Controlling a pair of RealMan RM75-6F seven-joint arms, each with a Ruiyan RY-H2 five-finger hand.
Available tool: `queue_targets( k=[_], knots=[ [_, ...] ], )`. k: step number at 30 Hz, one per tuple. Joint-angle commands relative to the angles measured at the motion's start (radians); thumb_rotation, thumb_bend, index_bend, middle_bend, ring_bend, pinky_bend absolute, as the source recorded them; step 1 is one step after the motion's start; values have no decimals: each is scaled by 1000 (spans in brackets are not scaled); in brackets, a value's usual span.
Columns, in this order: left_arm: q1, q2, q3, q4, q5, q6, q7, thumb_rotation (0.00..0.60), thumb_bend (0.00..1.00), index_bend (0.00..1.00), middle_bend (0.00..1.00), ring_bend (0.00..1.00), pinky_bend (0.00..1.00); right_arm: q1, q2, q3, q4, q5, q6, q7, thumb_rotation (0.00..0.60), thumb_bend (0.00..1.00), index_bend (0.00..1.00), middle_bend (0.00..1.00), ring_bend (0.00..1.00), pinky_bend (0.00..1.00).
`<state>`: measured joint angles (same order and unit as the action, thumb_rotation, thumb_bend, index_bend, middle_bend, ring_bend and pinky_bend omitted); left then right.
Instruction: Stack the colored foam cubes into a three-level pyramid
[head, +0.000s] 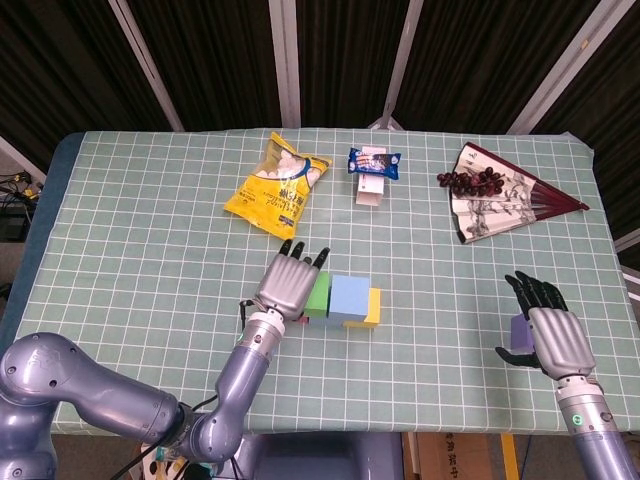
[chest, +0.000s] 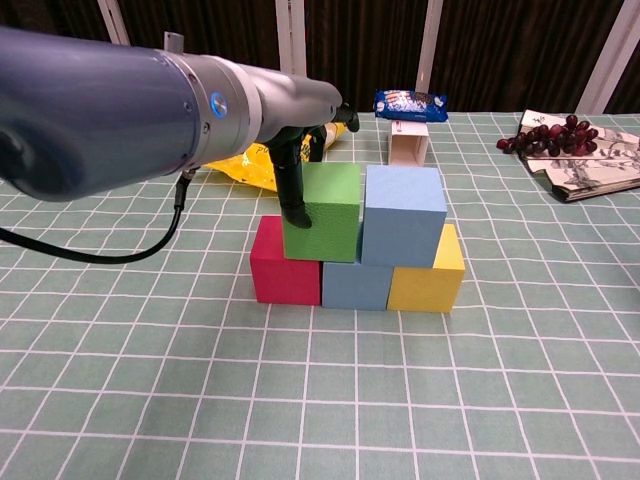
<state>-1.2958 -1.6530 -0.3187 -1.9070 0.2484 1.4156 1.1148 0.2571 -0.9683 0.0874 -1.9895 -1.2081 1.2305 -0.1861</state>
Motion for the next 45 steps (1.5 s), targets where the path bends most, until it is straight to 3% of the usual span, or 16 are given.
queue_targets(
  k=[1, 10, 18, 23, 33, 40, 45],
  knots=[
    [1, 1, 1, -2, 3, 2, 3, 600, 273, 23, 354, 105, 100, 0, 0, 0, 0, -1, 1, 0, 600, 196, 0, 0, 0, 0],
    [9, 9, 5, -17, 9, 17, 10, 600, 170, 0, 279, 103, 99, -1, 0, -1, -1, -2, 1, 1, 600, 196, 0, 0, 0, 0],
    [31, 26, 12, -37, 19, 31, -1, 600, 134, 0, 137, 81, 78, -1, 0, -2, -1, -2, 0, 0, 600, 195, 0, 0, 0, 0],
    [57, 52, 6, -75, 49, 43, -38, 600, 96, 0, 122, 80, 65, -1, 2, -2, -1, -2, -1, 3, 600, 195, 0, 0, 0, 0],
    [170, 152, 14, -213, 265, 101, -211, 600, 74, 0, 117, 80, 55, -2, 7, 1, 2, -7, 0, 18, 600, 195, 0, 0, 0, 0],
    [281, 257, 78, -310, 408, 148, -302, 600, 44, 0, 117, 80, 55, 0, 11, -1, 3, -13, -4, 16, 600, 196, 0, 0, 0, 0],
    [383, 323, 163, -344, 552, 187, -381, 600, 44, 0, 117, 80, 55, 4, 6, -7, 25, 0, -21, 7, 600, 196, 0, 0, 0, 0]
  ],
)
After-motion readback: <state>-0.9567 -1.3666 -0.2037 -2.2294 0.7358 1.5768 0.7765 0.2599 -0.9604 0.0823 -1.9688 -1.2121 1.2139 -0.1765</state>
